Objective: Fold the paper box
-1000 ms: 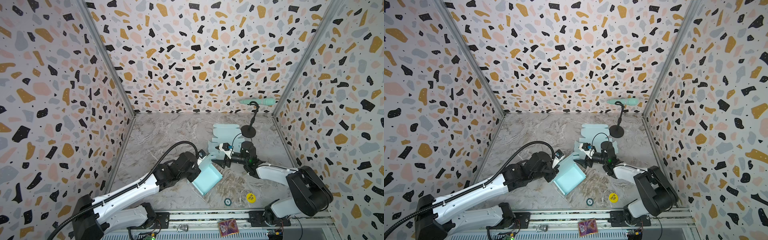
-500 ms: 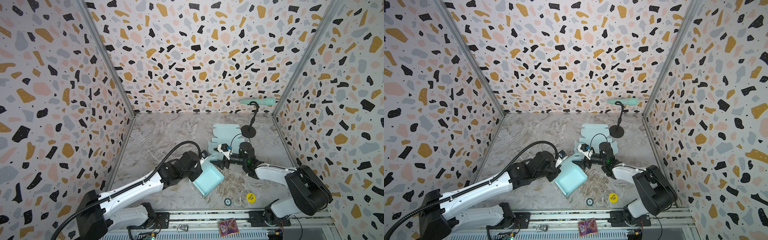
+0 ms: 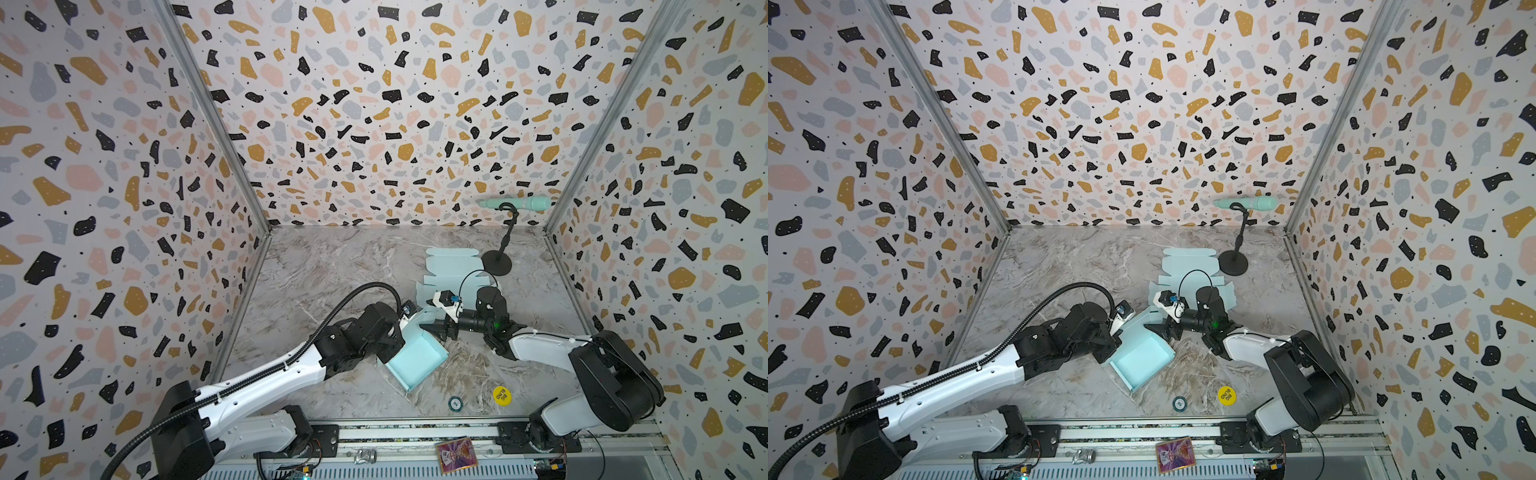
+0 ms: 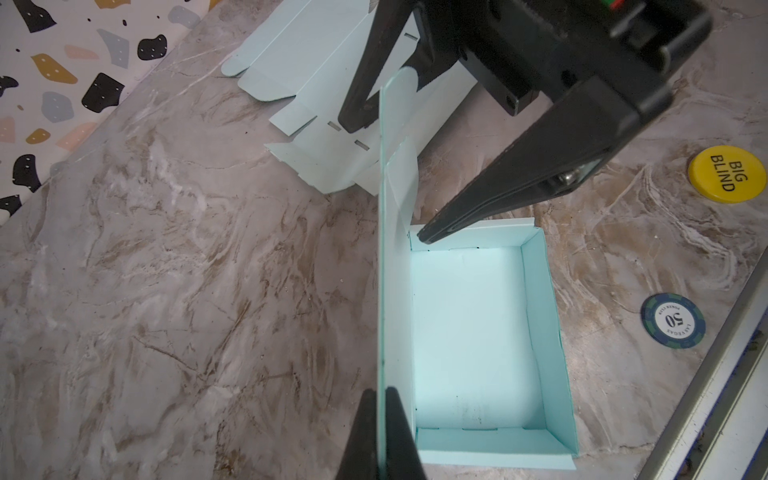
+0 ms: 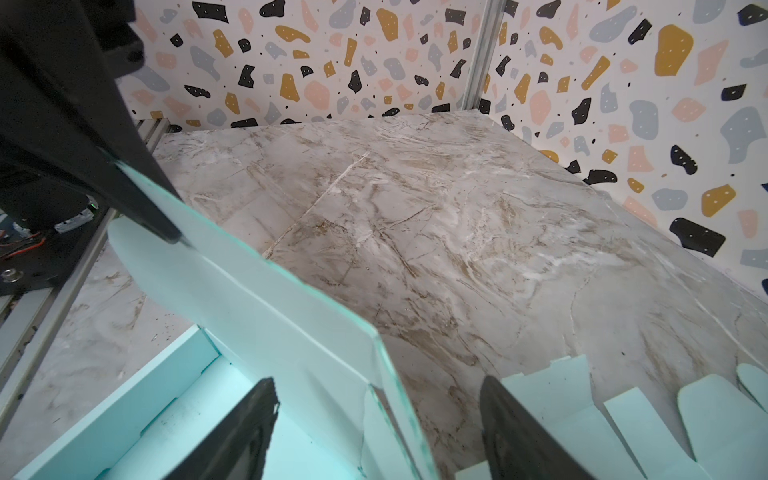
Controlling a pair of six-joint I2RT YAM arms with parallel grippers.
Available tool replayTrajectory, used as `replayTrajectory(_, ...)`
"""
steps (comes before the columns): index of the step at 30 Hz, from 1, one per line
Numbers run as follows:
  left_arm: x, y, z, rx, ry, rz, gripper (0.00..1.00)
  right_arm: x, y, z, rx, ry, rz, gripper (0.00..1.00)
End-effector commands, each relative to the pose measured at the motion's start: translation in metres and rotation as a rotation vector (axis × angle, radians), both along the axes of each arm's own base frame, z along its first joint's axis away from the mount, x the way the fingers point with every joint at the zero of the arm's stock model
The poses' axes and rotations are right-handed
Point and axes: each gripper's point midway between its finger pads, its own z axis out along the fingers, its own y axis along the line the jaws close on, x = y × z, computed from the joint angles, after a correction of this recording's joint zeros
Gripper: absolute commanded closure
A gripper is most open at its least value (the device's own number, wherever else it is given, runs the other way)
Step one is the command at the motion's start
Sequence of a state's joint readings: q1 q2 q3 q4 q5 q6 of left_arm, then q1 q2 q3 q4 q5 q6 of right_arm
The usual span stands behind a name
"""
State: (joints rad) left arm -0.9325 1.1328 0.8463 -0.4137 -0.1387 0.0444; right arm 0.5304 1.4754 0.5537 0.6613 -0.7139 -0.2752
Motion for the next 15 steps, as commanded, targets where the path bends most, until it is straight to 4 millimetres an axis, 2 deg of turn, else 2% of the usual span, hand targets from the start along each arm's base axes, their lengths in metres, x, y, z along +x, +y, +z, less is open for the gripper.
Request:
replayTrajectory(1, 0.0017, -0.0034, 0.0107, -0.036, -0.042, -0.017, 1.0, 0.007, 0.0054, 0.0037, -0.034, -0.035, 0.017, 0.24)
replayTrajectory(9, 0.0019, -0.0061, 0.0087, -0.025, -0.039, -0.033, 1.0, 0.0093, 0.0095, 0.0013, -0.05, -0.046, 0.041, 0.28)
replayTrajectory(15, 0.0023, -0.0071, 0.0085, -0.026, -0.04, -0.036, 1.0, 0.0106, 0.0107, 0.0004, -0.057, -0.051, 0.048, 0.37)
